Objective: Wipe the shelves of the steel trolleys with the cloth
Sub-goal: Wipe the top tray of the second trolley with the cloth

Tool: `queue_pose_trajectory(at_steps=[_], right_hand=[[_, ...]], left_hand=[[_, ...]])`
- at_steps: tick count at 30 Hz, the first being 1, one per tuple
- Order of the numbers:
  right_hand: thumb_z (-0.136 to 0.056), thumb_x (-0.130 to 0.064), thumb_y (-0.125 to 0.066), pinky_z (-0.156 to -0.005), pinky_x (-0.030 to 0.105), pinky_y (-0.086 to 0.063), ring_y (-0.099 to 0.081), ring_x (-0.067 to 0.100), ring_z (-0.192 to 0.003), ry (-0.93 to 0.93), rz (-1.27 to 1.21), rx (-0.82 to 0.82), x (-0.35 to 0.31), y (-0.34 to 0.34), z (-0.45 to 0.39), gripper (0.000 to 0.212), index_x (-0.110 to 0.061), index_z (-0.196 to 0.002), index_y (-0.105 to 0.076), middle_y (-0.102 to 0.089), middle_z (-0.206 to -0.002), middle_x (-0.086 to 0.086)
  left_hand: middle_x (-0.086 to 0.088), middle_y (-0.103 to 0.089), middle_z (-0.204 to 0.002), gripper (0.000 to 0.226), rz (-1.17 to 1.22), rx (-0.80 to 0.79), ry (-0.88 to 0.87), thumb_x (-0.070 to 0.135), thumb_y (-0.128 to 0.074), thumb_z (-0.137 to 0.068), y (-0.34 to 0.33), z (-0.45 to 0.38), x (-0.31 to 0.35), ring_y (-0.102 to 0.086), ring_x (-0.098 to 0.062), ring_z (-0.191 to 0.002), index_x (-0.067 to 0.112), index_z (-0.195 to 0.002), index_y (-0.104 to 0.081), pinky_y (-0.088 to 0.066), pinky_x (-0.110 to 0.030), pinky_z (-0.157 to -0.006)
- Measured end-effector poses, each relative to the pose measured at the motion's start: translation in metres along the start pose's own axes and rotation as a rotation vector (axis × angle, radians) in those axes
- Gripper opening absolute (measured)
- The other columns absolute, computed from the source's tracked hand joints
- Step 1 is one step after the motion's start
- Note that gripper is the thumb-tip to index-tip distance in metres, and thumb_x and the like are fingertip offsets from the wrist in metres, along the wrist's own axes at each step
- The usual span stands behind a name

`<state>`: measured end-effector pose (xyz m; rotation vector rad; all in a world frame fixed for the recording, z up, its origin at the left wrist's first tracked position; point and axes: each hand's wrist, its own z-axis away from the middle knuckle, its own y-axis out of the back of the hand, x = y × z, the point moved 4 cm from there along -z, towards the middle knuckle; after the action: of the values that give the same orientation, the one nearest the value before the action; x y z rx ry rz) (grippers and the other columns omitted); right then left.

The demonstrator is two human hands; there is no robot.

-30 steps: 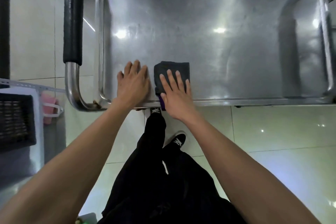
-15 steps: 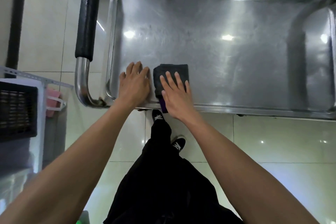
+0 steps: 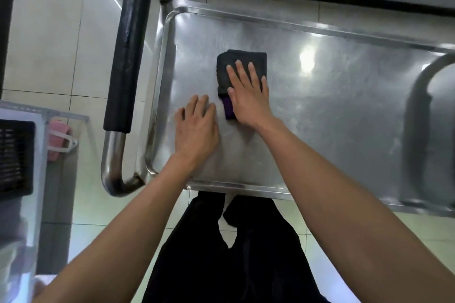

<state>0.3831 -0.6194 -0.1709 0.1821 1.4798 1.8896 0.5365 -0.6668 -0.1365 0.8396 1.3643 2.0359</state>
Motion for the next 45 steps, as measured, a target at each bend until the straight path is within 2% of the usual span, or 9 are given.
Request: queue_pose_trajectory(at_steps=[6, 11, 14, 18, 21, 25, 32, 39, 45], right_hand=[[-0.108, -0.036, -0.02, -0.122, 0.049, 0.006, 0.015, 0.02, -0.153, 0.046, 0.024, -0.006, 0.015, 0.027, -0.062, 0.056, -0.031, -0.159, 0.002, 0.009, -0.167, -0.007], [-0.107, -0.038, -0.021, -0.123, 0.051, 0.003, 0.013, 0.022, -0.153, 0.159, 0.081, 0.001, 0.024, 0.049, -0.106, 0.057, -0.029, -0.159, 0.0, 0.007, -0.168, -0.003], [-0.107, -0.039, -0.021, -0.124, 0.052, 0.001, 0.011, 0.024, -0.153, 0.232, 0.111, 0.009, 0.022, 0.056, -0.119, 0.057, -0.028, -0.16, -0.003, 0.005, -0.168, -0.002], [-0.107, -0.038, -0.021, -0.123, 0.054, -0.001, 0.009, 0.025, -0.154, 0.282, 0.154, 0.028, 0.018, 0.057, -0.119, 0.056, -0.027, -0.16, -0.007, 0.002, -0.168, -0.001], [-0.107, -0.038, -0.021, -0.123, 0.054, -0.002, 0.007, 0.024, -0.154, 0.369, 0.183, 0.0, 0.011, 0.048, -0.101, 0.056, -0.027, -0.16, -0.009, -0.001, -0.168, -0.001], [-0.106, -0.038, -0.02, -0.123, 0.053, -0.001, 0.007, 0.023, -0.154, 0.466, 0.199, -0.036, -0.01, 0.031, -0.066, 0.056, -0.028, -0.16, -0.009, -0.001, -0.168, -0.003], [-0.106, -0.039, -0.02, -0.123, 0.051, 0.0, 0.007, 0.023, -0.154, 0.681, 0.237, -0.103, -0.045, -0.015, 0.015, 0.056, -0.029, -0.16, -0.006, -0.001, -0.168, -0.003], [-0.106, -0.039, -0.022, -0.123, 0.046, 0.005, 0.006, 0.017, -0.154, 0.862, 0.216, -0.23, -0.073, -0.06, 0.111, 0.053, -0.034, -0.158, -0.015, -0.008, -0.167, -0.009], [-0.107, -0.037, -0.024, -0.122, 0.043, 0.007, 0.007, 0.014, -0.154, 0.884, 0.187, -0.275, -0.077, -0.07, 0.15, 0.052, -0.035, -0.158, -0.016, -0.009, -0.167, -0.012]], left_hand=[[-0.008, -0.036, -0.157, 0.041, 0.035, 0.018, 0.032, 0.025, -0.047, -0.098, -0.003, 0.0, 0.002, -0.024, -0.028, -0.149, 0.015, -0.138, -0.054, -0.027, -0.053, -0.116], [-0.009, -0.04, -0.156, 0.044, 0.035, 0.069, 0.058, 0.022, -0.048, -0.098, -0.01, 0.001, 0.003, -0.027, -0.029, -0.15, 0.012, -0.14, -0.055, -0.027, -0.055, -0.118], [-0.009, -0.033, -0.161, 0.049, 0.005, 0.071, 0.109, 0.024, -0.045, -0.099, -0.014, 0.006, 0.01, -0.021, -0.03, -0.152, 0.012, -0.147, -0.047, -0.024, -0.055, -0.12], [-0.009, -0.021, -0.165, 0.055, 0.032, 0.035, 0.241, 0.037, -0.031, -0.104, -0.021, 0.02, 0.021, -0.01, -0.028, -0.155, 0.018, -0.155, -0.032, -0.016, -0.053, -0.123], [-0.009, -0.026, -0.164, 0.053, 0.064, 0.044, 0.335, 0.039, -0.03, -0.105, -0.024, 0.046, 0.025, -0.013, -0.028, -0.154, 0.02, -0.154, -0.034, -0.015, -0.052, -0.123], [-0.01, -0.04, -0.156, 0.047, 0.092, 0.095, 0.392, 0.032, -0.041, -0.102, -0.025, 0.084, 0.027, -0.026, -0.031, -0.15, 0.016, -0.145, -0.049, -0.027, -0.053, -0.116], [-0.008, -0.054, -0.139, 0.033, 0.112, 0.235, 0.515, 0.025, -0.054, -0.098, -0.041, 0.145, 0.031, -0.04, -0.029, -0.137, 0.015, -0.128, -0.061, -0.036, -0.051, -0.107], [-0.005, -0.056, -0.14, 0.037, 0.121, 0.299, 0.681, 0.021, -0.054, -0.093, -0.057, 0.206, 0.035, -0.044, -0.025, -0.137, 0.014, -0.129, -0.061, -0.033, -0.051, -0.11], [-0.006, -0.06, -0.134, 0.033, 0.162, 0.355, 0.773, 0.022, -0.052, -0.096, -0.058, 0.233, 0.033, -0.049, -0.026, -0.132, 0.011, -0.123, -0.066, -0.032, -0.053, -0.111]])
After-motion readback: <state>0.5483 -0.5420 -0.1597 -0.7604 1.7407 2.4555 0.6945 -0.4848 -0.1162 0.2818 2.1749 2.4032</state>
